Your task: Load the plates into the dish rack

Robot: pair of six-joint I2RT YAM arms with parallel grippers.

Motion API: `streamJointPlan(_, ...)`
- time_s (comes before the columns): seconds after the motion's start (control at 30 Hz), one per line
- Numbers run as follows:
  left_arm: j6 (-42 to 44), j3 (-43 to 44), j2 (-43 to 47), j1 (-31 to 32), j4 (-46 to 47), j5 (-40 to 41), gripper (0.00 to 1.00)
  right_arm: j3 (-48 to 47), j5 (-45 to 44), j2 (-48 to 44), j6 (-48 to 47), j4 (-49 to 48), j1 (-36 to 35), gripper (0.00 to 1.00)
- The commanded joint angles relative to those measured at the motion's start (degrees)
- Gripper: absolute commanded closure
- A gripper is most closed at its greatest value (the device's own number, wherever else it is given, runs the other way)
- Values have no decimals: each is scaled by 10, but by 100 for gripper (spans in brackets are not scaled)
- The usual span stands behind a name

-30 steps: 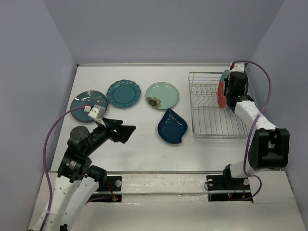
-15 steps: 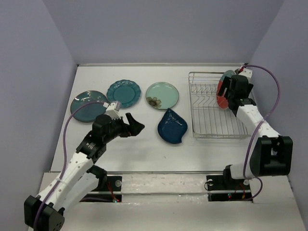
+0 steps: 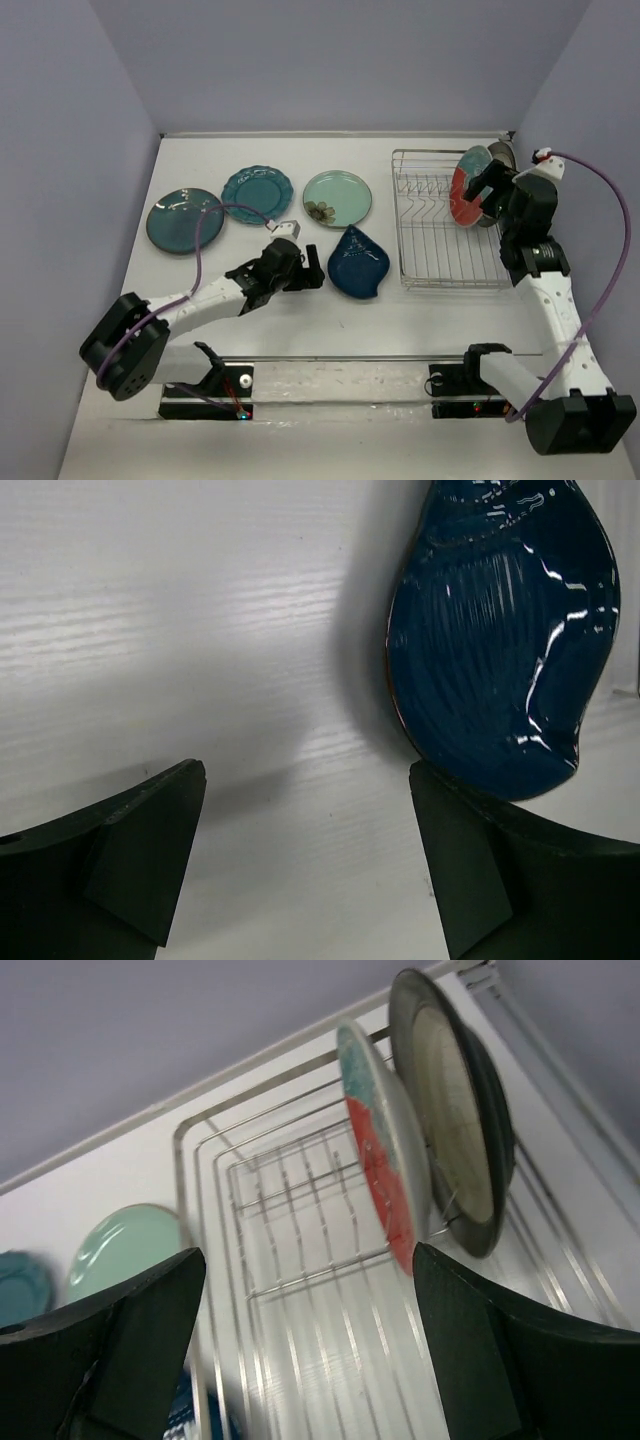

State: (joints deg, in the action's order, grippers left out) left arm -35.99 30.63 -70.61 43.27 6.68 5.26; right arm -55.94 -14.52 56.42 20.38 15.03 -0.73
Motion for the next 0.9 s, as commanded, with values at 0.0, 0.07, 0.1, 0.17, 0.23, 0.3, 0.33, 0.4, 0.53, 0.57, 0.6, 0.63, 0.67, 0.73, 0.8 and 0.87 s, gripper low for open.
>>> streamJointPlan(0.0,15,68,-75,3,70,52,7,64,140,-83,47,-18,0,12)
streamJointPlan(0.07,16,93,-102,4,75,45,9,86,171,-106,53,-28,0,12)
streamJointPlan(0.1,17,101,-124,6,83,35,10,101,188,-120,56,-29,0,12)
streamJointPlan(0.17,15,117,-143,8,92,30,12,118,210,-130,62,-33,0,13)
streamJointPlan(0.23,14,126,-173,11,105,24,16,142,234,-137,66,-39,-5,13)
streamJointPlan(0.3,15,147,-197,12,103,23,21,158,245,-140,69,-51,-5,13)
streamJointPlan(0.33,17,153,-221,12,101,20,24,170,253,-140,70,-54,-5,13)
streamJointPlan(0.4,19,169,-247,16,100,23,38,178,267,-144,73,-60,-5,13)
streamJointPlan(0.53,24,169,-262,20,97,36,59,181,322,-163,97,-63,-5,14)
streamJointPlan(0.57,27,163,-262,20,97,37,60,181,334,-168,103,-68,-5,15)
streamJointPlan(0.6,29,161,-262,20,96,36,67,179,352,-171,111,-67,-10,15)
streamJointPlan(0.63,30,159,-261,21,95,35,76,177,360,-174,113,-67,-10,15)
streamJointPlan(0.67,30,152,-257,21,93,37,87,175,367,-177,115,-64,-10,15)
streamJointPlan(0.73,27,138,-229,21,95,43,94,165,389,-177,115,-56,-10,17)
streamJointPlan(0.8,24,111,-179,21,96,44,94,153,410,-177,109,-39,-16,17)
streamJointPlan(0.87,24,85,-136,21,88,43,94,148,427,-178,107,-26,-22,17)
